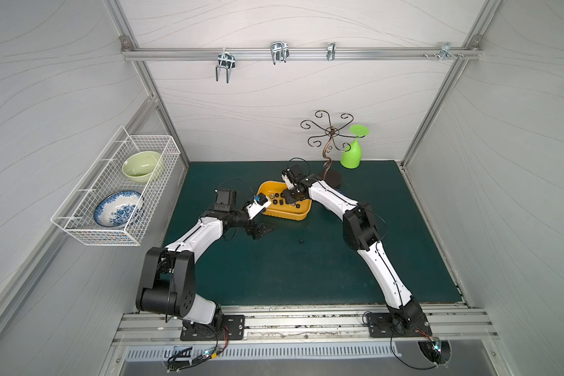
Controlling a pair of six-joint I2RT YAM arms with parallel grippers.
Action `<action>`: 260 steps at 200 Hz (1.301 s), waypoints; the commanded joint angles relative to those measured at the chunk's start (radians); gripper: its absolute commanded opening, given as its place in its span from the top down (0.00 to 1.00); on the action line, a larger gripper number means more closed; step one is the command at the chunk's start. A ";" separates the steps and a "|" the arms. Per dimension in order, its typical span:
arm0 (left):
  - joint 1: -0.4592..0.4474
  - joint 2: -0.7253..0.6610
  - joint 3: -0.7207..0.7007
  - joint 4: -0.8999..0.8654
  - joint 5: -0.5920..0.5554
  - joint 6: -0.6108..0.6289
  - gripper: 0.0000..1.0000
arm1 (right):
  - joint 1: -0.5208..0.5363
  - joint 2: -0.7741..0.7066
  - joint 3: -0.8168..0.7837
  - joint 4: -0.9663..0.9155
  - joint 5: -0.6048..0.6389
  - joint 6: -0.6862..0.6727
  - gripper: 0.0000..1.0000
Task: Put the nuts on the desktop into the storage box
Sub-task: Place the nut in the storage box.
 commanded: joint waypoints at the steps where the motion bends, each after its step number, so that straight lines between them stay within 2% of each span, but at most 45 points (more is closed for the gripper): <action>1: 0.005 0.017 0.038 -0.004 0.003 0.007 0.01 | 0.009 -0.029 -0.043 -0.069 -0.011 -0.050 0.84; 35: 0.006 0.017 0.039 -0.008 0.001 0.009 0.02 | 0.021 -0.049 -0.071 -0.021 -0.044 -0.122 0.84; 68: 0.005 0.019 0.039 -0.014 0.001 0.014 0.02 | 0.021 -0.030 -0.039 -0.046 -0.051 -0.135 0.83; 92: 0.005 0.020 0.041 -0.017 0.001 0.017 0.01 | 0.021 -0.030 -0.040 -0.049 -0.031 -0.140 0.66; 116: 0.005 0.019 0.042 -0.018 0.005 0.017 0.01 | 0.021 -0.033 -0.034 -0.052 -0.020 -0.141 0.59; 207: 0.006 0.014 0.047 -0.034 0.005 0.026 0.01 | -0.006 -0.061 -0.028 -0.071 0.038 -0.148 0.53; 229: 0.006 0.013 0.050 -0.040 0.006 0.030 0.01 | -0.019 -0.077 -0.040 -0.071 0.034 -0.143 0.48; 260: 0.006 0.005 0.051 -0.053 0.009 0.037 0.01 | -0.023 -0.102 -0.039 -0.071 0.016 -0.133 0.48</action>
